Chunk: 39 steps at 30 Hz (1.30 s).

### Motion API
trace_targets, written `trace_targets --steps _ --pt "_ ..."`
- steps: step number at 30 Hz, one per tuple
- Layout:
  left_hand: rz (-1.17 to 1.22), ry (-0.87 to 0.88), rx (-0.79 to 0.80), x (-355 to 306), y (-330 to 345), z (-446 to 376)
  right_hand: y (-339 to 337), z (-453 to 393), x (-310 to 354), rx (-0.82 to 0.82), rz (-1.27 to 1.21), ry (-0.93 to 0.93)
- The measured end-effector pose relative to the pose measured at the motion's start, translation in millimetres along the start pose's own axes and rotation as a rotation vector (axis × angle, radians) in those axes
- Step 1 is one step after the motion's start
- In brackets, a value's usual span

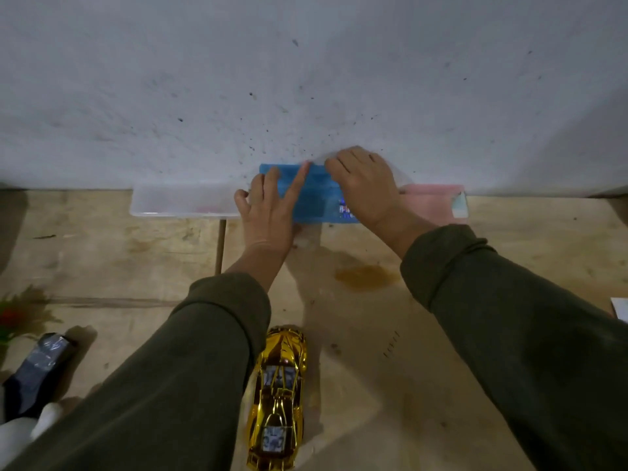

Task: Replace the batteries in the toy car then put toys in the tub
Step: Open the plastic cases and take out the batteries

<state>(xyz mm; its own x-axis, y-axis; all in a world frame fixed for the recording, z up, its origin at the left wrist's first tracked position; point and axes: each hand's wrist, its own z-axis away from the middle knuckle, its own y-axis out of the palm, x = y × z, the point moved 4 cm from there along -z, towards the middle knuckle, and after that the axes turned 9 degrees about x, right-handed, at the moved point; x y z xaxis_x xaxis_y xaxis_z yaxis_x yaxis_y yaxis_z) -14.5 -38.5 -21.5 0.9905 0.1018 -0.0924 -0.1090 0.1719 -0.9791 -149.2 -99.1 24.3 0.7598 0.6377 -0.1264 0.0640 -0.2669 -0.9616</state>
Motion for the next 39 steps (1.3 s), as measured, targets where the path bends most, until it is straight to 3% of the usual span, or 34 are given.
trace_targets --steps 4,8,15,18,22,27,29,33,39 --pt "0.002 -0.009 0.05 2.2 4.4 -3.2 16.5 32.9 7.3 0.057 -0.093 0.145" --pt "0.034 0.014 0.083 -4.7 2.8 -0.1 37.2 60.0 18.3 0.26 -0.193 0.136" --pt "0.09 0.035 0.115 -6.4 -6.2 5.3 47.2 60.9 17.3 0.451 -0.072 0.162" --pt "0.111 0.028 0.099 -7.2 -7.8 5.6 52.0 52.9 16.8 0.463 -0.014 0.116" --pt "0.091 0.022 0.096 -5.9 -8.0 4.8 52.3 46.2 17.7 0.491 0.079 -0.088" --pt "0.078 0.028 0.106 -5.9 -10.1 3.2 49.9 25.5 10.4 0.718 -0.139 -0.093" --pt "0.091 0.027 0.104 -6.8 -11.0 3.8 50.3 21.7 9.7 0.665 -0.14 -0.148" --pt "0.101 0.02 0.114 -5.6 -12.3 3.5 39.3 41.1 29.3 0.244 -0.154 -0.263" --pt "0.079 0.038 0.083 -3.1 -9.1 2.9 60.1 66.2 47.2 0.125 -0.136 -0.224"
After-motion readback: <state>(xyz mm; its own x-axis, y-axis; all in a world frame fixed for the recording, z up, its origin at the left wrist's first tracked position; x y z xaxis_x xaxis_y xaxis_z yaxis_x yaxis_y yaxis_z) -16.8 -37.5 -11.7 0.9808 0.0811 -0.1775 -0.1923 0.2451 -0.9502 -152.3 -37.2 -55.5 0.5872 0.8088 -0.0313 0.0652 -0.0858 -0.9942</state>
